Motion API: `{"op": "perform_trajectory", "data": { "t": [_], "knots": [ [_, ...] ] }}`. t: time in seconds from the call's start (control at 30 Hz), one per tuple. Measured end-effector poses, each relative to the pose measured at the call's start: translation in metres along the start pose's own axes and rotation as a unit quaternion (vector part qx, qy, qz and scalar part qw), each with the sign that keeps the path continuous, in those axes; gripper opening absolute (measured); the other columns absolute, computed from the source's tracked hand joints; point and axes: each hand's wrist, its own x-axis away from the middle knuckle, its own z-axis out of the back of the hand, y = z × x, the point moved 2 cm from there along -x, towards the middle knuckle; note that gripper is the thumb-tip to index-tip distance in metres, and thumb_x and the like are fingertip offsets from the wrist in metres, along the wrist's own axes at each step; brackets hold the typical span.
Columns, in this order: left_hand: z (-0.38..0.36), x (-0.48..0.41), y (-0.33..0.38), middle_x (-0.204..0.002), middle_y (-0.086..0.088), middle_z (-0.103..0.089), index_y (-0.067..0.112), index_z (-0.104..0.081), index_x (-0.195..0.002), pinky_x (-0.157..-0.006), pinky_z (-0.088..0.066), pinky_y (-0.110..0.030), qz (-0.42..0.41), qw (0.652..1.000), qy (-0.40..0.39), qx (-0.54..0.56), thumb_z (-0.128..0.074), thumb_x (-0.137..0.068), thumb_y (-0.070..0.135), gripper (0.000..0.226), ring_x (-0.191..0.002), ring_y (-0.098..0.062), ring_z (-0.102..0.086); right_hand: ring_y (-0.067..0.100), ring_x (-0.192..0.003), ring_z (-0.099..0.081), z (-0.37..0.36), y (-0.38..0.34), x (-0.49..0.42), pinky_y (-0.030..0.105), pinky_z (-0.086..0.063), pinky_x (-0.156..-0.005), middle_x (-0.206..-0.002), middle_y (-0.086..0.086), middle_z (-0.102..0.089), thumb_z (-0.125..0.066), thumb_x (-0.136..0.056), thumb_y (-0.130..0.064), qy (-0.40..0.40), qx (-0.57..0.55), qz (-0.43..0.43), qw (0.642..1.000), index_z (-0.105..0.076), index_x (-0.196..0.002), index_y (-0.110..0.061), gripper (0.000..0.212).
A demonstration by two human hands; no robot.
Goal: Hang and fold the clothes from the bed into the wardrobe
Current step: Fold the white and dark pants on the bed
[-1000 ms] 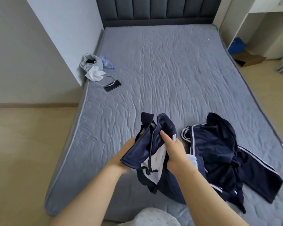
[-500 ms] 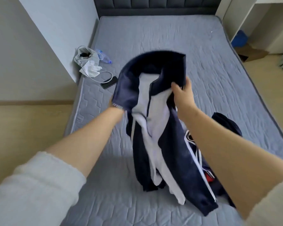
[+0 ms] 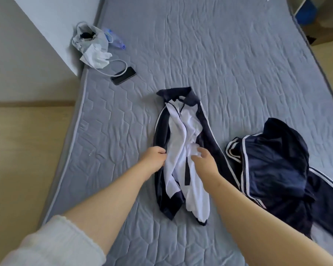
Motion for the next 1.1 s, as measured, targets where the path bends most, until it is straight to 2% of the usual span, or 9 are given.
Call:
{"op": "perform_trajectory", "data": {
  "t": [0.13,0.23,0.33,0.57,0.67,0.8,0.93,1.03,1.1],
  "knots": [
    [-0.041,-0.034,-0.067,-0.088,0.004,-0.059,0.02,-0.062,-0.094,-0.067,-0.043,-0.025,0.043,0.999,0.018,-0.017,-0.049,-0.089,0.011,0.017,-0.087,-0.02,-0.057,0.022,-0.113,-0.051,-0.021,0.076,-0.03,0.04,-0.044,-0.096,-0.124,0.0,-0.051,-0.044,-0.093,-0.013,-0.019,0.031,-0.073,0.997,-0.032,-0.143,-0.022,0.053],
    [-0.071,-0.06,-0.118,-0.103,0.001,-0.05,0.01,-0.051,-0.123,-0.077,-0.041,-0.027,0.11,0.993,0.052,0.005,-0.053,-0.088,0.011,0.035,-0.094,-0.022,-0.053,0.001,-0.08,-0.05,-0.035,0.135,-0.054,0.028,-0.048,-0.069,-0.132,-0.003,-0.046,-0.047,-0.09,-0.018,-0.012,0.073,-0.102,0.992,-0.031,-0.143,-0.028,0.056],
    [-0.101,-0.08,-0.162,-0.118,-0.008,-0.048,0.005,-0.035,-0.134,-0.079,-0.037,-0.029,0.25,0.96,0.07,0.104,-0.059,-0.086,0.017,0.054,-0.102,-0.026,-0.049,0.014,-0.096,-0.041,-0.045,0.182,-0.07,0.033,-0.038,-0.085,-0.139,-0.007,-0.031,-0.049,-0.087,-0.028,0.028,0.176,-0.115,0.977,-0.027,-0.141,-0.028,0.058],
    [-0.091,-0.106,-0.195,-0.1,-0.022,-0.058,0.003,-0.051,-0.091,-0.079,-0.055,-0.044,0.212,0.974,0.076,0.039,-0.048,-0.08,-0.004,0.013,-0.09,-0.033,-0.058,0.03,-0.118,-0.04,-0.039,0.213,-0.089,0.051,-0.033,-0.104,-0.143,0.002,-0.027,-0.057,-0.082,-0.015,0.022,0.185,-0.166,0.968,-0.016,-0.141,-0.032,0.074],
    [-0.02,-0.116,-0.181,-0.089,-0.018,-0.06,0.002,-0.059,-0.091,-0.071,-0.048,-0.036,0.108,0.973,0.205,-0.012,-0.048,-0.08,0.0,0.015,-0.084,-0.031,-0.058,0.031,-0.119,-0.044,-0.037,0.202,-0.095,0.048,-0.037,-0.102,-0.144,0.004,-0.031,-0.051,-0.085,-0.012,0.029,0.146,-0.156,0.976,-0.009,-0.145,-0.034,0.076],
    [0.08,-0.129,-0.175,-0.13,-0.016,-0.05,0.011,-0.047,-0.128,-0.096,-0.04,-0.041,0.104,0.9,0.417,-0.077,-0.05,-0.086,0.012,0.043,-0.116,-0.036,-0.049,0.032,-0.115,-0.049,-0.04,0.187,-0.097,0.045,-0.043,-0.093,-0.139,0.008,-0.041,-0.045,-0.089,-0.012,0.086,0.109,-0.13,0.982,-0.012,-0.146,-0.029,0.068],
    [0.028,-0.13,-0.181,-0.141,-0.013,-0.036,0.015,-0.038,-0.137,-0.1,-0.035,-0.037,0.071,0.95,0.215,-0.214,-0.056,-0.087,0.021,0.053,-0.124,-0.032,-0.043,0.03,-0.129,-0.035,-0.051,0.184,-0.09,0.047,-0.035,-0.103,-0.15,0.004,-0.028,-0.046,-0.087,-0.011,0.091,0.208,-0.065,0.972,-0.02,-0.146,-0.022,0.065],
    [-0.047,-0.119,-0.183,-0.141,-0.007,-0.041,0.016,-0.035,-0.14,-0.1,-0.039,-0.031,0.09,0.995,0.019,-0.027,-0.06,-0.088,0.032,0.059,-0.123,-0.023,-0.047,0.026,-0.13,-0.033,-0.055,0.195,-0.086,0.045,-0.035,-0.103,-0.149,-0.002,-0.028,-0.047,-0.086,-0.014,0.065,0.229,-0.063,0.969,-0.022,-0.145,-0.025,0.065],
    [-0.089,-0.112,-0.18,-0.131,0.004,-0.047,0.019,-0.032,-0.139,-0.088,-0.046,-0.026,0.133,0.984,-0.066,0.095,-0.063,-0.085,0.038,0.065,-0.111,-0.013,-0.052,0.025,-0.126,-0.036,-0.054,0.203,-0.085,0.045,-0.039,-0.097,-0.147,-0.006,-0.028,-0.048,-0.085,-0.016,0.059,0.22,-0.075,0.971,-0.024,-0.143,-0.03,0.064]
  ]
}}
